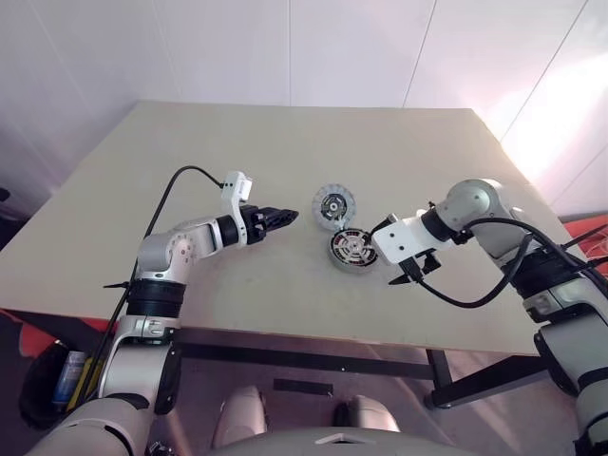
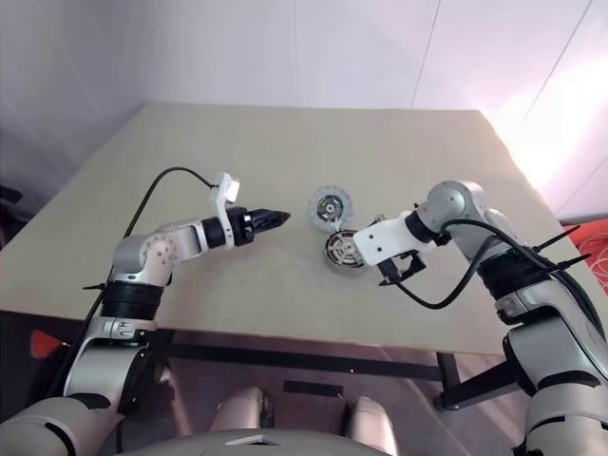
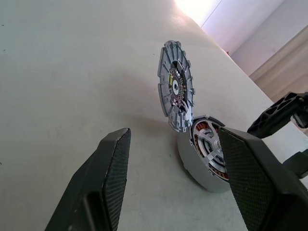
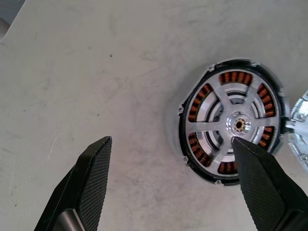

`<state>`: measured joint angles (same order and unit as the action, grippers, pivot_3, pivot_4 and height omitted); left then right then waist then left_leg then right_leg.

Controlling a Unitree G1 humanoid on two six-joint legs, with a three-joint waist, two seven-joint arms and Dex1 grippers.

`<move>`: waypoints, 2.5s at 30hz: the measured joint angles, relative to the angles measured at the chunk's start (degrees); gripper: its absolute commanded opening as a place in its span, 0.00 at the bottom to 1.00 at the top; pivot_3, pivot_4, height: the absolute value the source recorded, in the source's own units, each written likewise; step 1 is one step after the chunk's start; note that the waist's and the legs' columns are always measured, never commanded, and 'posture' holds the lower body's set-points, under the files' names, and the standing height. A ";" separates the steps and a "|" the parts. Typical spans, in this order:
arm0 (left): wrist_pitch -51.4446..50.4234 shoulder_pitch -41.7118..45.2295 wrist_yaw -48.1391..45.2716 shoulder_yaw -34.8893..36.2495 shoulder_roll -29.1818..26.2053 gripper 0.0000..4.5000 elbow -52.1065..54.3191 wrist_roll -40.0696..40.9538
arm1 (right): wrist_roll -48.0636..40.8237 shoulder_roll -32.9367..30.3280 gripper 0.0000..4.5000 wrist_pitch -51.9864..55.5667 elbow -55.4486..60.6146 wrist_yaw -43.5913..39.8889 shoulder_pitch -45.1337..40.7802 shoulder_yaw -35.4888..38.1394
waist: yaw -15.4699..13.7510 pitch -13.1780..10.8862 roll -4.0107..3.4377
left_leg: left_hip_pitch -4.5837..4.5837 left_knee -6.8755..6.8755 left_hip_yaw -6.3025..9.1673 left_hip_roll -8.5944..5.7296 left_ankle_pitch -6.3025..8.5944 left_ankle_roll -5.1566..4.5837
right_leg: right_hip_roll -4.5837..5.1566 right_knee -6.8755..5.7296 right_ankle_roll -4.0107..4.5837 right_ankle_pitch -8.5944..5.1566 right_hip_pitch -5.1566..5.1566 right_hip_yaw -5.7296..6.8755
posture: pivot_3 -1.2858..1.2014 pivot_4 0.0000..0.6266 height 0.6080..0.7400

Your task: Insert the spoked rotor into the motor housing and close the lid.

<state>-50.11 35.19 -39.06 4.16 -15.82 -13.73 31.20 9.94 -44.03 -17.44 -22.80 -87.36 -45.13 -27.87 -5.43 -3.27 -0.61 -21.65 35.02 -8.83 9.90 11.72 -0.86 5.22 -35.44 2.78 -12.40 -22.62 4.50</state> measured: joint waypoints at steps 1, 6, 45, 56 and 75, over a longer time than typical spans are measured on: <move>0.12 0.00 0.03 0.00 0.11 0.68 0.00 -0.02 | 0.37 0.79 0.99 -0.14 -0.84 0.00 -0.38 -0.50 | 0.07 0.00 0.00 | -0.01 0.00 0.00 0.00 0.00 0.00 | 0.00 0.00 0.00 0.00 -0.01 0.00 | 0.52 0.00 1.00; 0.24 -0.21 0.34 0.04 0.10 0.68 0.02 -0.04 | 1.82 1.74 0.99 -1.90 -4.01 0.02 -1.17 -1.70 | -0.06 0.00 0.00 | -0.02 0.00 0.01 -0.01 0.00 0.00 | 0.00 0.00 0.00 0.00 0.00 0.00 | 0.52 0.00 1.00; 0.34 -2.29 1.59 -0.88 2.00 0.68 2.56 -0.03 | 6.36 3.18 0.02 -10.09 -10.29 2.57 -3.75 -1.98 | 0.03 -0.02 0.04 | 0.00 0.05 0.02 0.00 0.01 -0.01 | 0.00 -0.04 0.01 0.00 0.01 0.00 | 0.52 0.00 1.00; 0.36 -2.34 1.69 -0.87 1.60 0.68 2.56 -0.04 | 7.50 4.65 0.02 -10.94 -11.96 4.97 -4.29 -2.01 | 0.81 -0.05 0.09 | 0.30 0.05 0.02 0.01 0.08 0.25 | -0.01 -0.04 0.04 0.03 0.28 -0.02 | 0.52 0.00 1.00; 0.77 -7.16 4.63 2.29 1.27 0.68 4.37 0.49 | -3.31 8.96 0.02 71.04 21.77 4.96 0.21 2.36 | 0.62 -0.19 0.06 | -0.21 -0.02 0.05 0.07 -0.01 0.37 | -0.06 -0.10 0.10 0.06 -0.33 -0.02 | 0.52 0.00 1.00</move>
<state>-49.34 28.04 -34.43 6.45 -14.55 -9.36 31.69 6.63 -35.06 53.60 -1.03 -82.39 -44.92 -25.51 -4.82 -3.47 -0.56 -21.86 35.00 -8.78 9.97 11.71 -0.49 5.16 -35.54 2.88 -12.34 -22.95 4.48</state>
